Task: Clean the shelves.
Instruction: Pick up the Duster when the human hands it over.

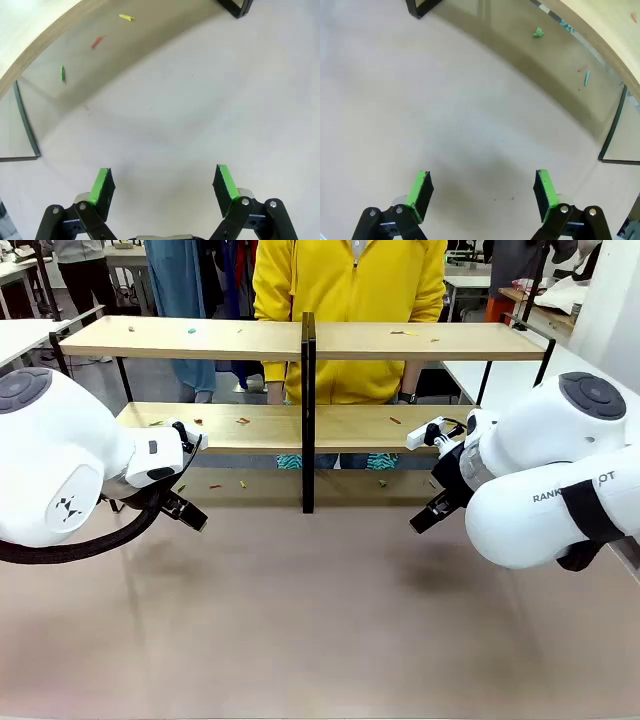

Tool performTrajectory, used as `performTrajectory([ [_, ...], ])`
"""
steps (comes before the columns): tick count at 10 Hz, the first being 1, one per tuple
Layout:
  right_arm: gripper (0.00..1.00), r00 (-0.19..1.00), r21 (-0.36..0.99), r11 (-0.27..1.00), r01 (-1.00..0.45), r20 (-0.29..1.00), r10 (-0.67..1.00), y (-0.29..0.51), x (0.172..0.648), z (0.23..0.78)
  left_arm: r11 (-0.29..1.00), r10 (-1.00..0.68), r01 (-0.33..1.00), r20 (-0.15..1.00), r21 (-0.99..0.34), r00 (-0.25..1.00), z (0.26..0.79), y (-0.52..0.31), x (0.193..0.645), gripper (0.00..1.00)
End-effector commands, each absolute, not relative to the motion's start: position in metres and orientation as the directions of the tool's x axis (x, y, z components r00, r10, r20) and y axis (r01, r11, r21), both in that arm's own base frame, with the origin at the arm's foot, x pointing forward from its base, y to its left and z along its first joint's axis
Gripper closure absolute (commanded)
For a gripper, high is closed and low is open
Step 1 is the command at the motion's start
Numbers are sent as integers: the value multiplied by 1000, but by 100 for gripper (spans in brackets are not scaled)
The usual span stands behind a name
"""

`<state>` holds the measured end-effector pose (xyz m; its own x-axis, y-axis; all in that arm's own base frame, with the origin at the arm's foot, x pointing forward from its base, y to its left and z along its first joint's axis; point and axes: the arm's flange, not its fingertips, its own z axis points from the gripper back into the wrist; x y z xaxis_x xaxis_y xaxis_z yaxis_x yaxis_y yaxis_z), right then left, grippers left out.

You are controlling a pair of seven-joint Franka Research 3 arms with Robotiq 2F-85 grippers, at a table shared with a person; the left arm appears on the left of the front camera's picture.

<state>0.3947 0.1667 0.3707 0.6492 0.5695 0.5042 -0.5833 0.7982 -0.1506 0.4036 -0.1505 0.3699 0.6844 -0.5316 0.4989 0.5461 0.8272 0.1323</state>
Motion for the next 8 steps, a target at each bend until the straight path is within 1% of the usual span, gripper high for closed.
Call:
performTrajectory([
  [1, 0, 649, -151, 798, -583, 504, 570, 167, 395, 371, 827, -532, 546, 499, 132, 684, 370, -151, 404, 0],
  [8, 0, 649, -151, 798, -583, 504, 570, 167, 395, 371, 827, -532, 546, 499, 132, 684, 370, -151, 404, 0],
])
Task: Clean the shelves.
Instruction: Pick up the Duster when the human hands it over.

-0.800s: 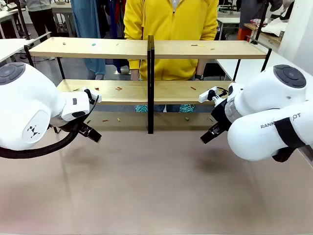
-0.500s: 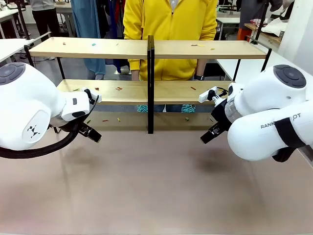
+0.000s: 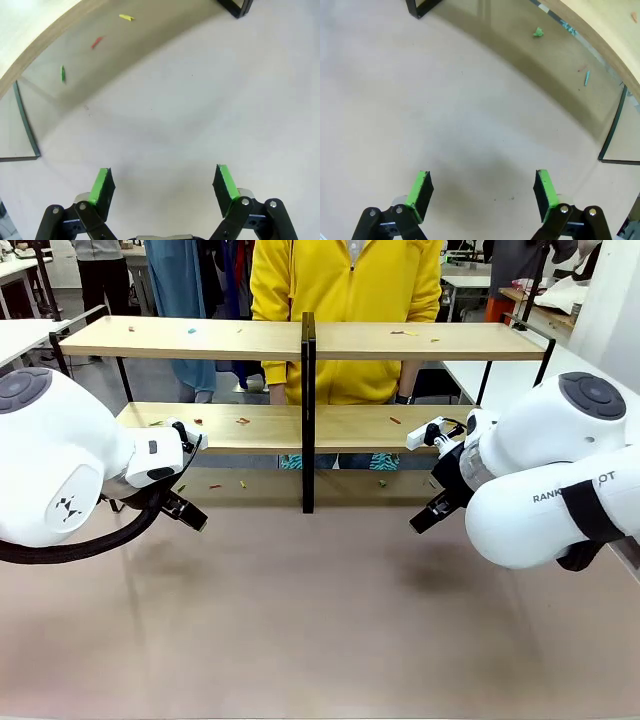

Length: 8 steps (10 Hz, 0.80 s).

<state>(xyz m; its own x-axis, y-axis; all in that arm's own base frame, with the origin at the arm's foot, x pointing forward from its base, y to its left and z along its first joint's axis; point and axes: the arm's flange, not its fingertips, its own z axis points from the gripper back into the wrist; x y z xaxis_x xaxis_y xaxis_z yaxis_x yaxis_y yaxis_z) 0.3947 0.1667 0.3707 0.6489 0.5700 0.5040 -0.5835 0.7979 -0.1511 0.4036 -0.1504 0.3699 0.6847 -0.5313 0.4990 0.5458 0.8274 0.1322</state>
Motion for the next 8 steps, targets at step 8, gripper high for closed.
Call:
performTrajectory([
  [8, 0, 649, -151, 798, -583, 504, 570, 167, 395, 371, 827, -531, 546, 499, 132, 685, 370, -150, 404, 0],
])
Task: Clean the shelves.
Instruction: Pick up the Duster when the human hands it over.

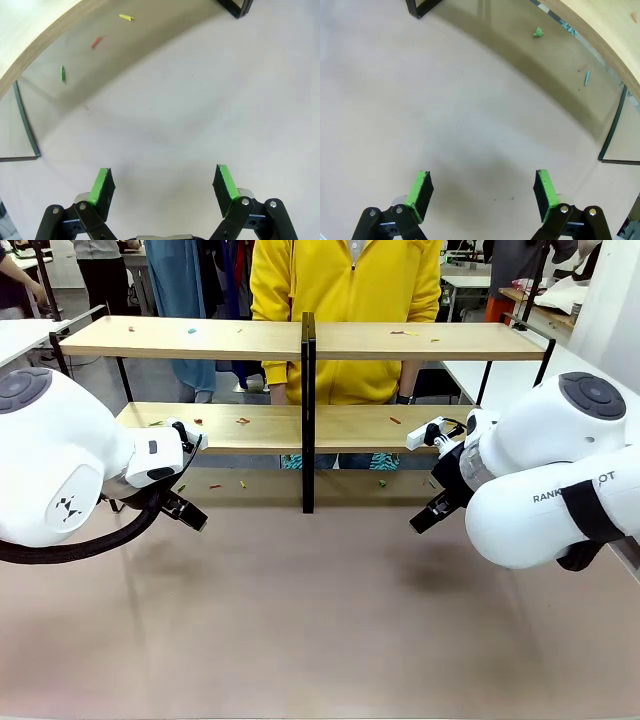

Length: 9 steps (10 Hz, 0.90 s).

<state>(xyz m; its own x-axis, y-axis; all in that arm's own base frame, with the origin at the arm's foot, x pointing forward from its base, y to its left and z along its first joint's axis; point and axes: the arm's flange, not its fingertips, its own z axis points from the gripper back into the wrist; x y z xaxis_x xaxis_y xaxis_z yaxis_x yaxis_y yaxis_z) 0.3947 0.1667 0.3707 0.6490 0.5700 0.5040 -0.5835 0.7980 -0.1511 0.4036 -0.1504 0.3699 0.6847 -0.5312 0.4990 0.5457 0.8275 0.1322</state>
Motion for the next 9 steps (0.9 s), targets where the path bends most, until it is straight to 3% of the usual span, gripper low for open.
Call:
performTrajectory([
  [1, 0, 663, -117, 801, -587, 498, 559, 165, 389, 379, 794, -564, 601, 477, 89, 674, 384, -145, 391, 0],
  [3, 0, 742, -1, 864, -503, 512, 433, 144, 371, 436, 747, -557, 664, 521, -27, 647, 443, -127, 348, 0],
  [5, 0, 709, 59, 842, -536, 574, 411, 106, 329, 510, 639, -580, 769, 671, 23, 462, 497, -96, 282, 0],
  [7, 0, 602, 26, 853, -522, 720, 347, 49, 267, 570, 680, -512, 721, 789, 130, 341, 530, -43, 210, 0],
  [9, 0, 526, 7, 913, -407, 820, 228, 7, 233, 596, 818, -403, 543, 862, 189, 308, 540, -9, 163, 0],
])
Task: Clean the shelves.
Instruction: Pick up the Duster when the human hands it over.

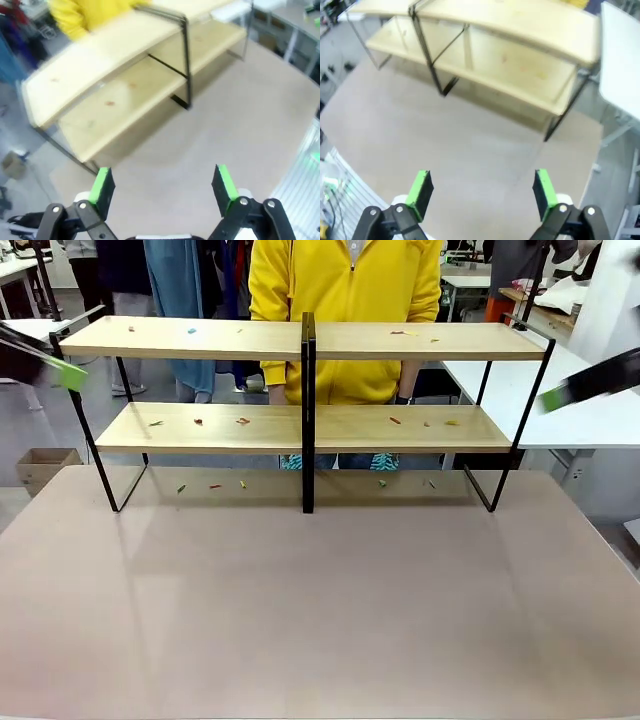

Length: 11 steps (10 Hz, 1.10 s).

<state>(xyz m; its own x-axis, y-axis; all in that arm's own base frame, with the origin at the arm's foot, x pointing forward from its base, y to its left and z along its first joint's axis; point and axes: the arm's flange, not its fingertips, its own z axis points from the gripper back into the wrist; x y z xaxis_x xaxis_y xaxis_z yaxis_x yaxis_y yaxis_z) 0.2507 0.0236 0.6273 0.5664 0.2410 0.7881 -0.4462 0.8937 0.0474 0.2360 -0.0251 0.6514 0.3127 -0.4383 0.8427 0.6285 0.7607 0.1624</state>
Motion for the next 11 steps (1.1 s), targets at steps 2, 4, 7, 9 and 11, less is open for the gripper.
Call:
performTrajectory([
  [2, 0, 398, -49, 911, -410, 889, 227, 26, 212, 614, 891, -371, 370, 892, 264, 257, 550, -25, 157, 0],
  [4, 0, 328, -162, 872, -462, 882, 338, 70, 211, 622, 889, -416, 324, 867, 323, 275, 556, -55, 170, 0],
  [7, 0, 299, -215, 866, -451, 878, 374, 97, 233, 627, 863, -484, 335, 810, 378, 331, 559, -81, 190, 0],
  [9, 0, 308, -219, 860, -460, 869, 387, 104, 242, 630, 845, -514, 361, 787, 395, 341, 562, -91, 204, 0],
  [11, 0, 314, -219, 857, -466, 865, 391, 102, 248, 630, 853, -494, 367, 803, 372, 333, 561, -95, 209, 0],
])
